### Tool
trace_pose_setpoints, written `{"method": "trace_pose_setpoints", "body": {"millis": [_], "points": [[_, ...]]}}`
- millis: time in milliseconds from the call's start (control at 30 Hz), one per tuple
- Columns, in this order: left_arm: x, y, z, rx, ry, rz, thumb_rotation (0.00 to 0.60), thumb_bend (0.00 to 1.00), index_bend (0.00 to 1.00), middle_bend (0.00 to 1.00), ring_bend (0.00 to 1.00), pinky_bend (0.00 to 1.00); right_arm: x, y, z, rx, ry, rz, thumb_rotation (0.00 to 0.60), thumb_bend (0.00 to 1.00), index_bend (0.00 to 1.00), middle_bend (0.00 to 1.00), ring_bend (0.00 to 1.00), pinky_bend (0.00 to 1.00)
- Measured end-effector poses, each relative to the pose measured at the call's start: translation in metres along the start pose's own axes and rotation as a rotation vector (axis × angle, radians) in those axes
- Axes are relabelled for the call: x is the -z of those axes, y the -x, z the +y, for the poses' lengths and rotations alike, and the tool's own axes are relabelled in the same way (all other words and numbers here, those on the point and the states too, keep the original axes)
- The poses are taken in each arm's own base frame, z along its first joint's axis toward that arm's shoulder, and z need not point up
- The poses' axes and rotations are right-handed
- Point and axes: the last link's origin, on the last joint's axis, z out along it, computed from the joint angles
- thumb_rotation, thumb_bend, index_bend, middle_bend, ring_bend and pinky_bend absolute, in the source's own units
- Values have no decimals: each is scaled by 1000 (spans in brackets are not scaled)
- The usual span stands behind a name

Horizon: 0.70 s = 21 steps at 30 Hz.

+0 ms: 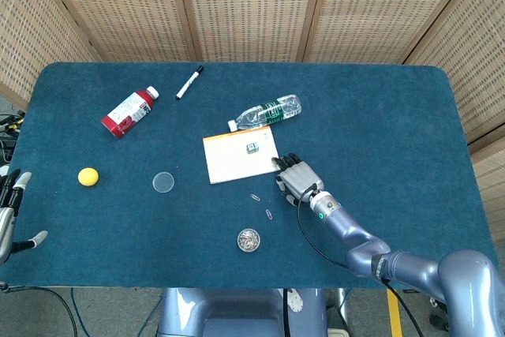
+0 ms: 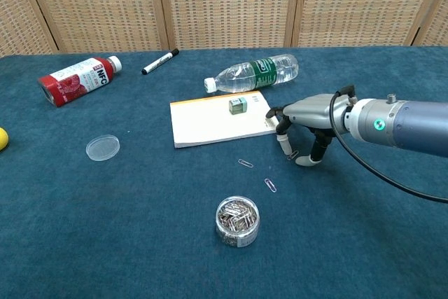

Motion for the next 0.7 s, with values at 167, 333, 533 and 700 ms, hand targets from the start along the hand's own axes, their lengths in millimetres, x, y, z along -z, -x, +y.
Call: {"method": "trace_pose_setpoints", "body": {"millis": [167, 333, 533, 700], "points": [[0, 1, 0, -2, 0, -2, 600, 0, 0, 0, 0, 0, 0, 1, 2, 4, 12, -2, 600, 337, 526, 0, 0, 0], [0, 1, 0, -3, 0, -2, 600, 0, 0, 0, 0, 0, -1, 2, 3, 8, 26, 2, 600, 338, 544, 0, 0, 0], [0, 1, 0, -3, -1, -3, 600, 0, 0, 0, 0, 0, -3, 4, 5, 18, 41, 6, 600, 394, 617, 0, 0, 0], [-1, 1, 0, -3, 0, -5, 600, 0, 0, 0, 0, 0, -2, 3, 5, 20, 42, 11, 600, 409, 634, 0, 0, 0]]}}
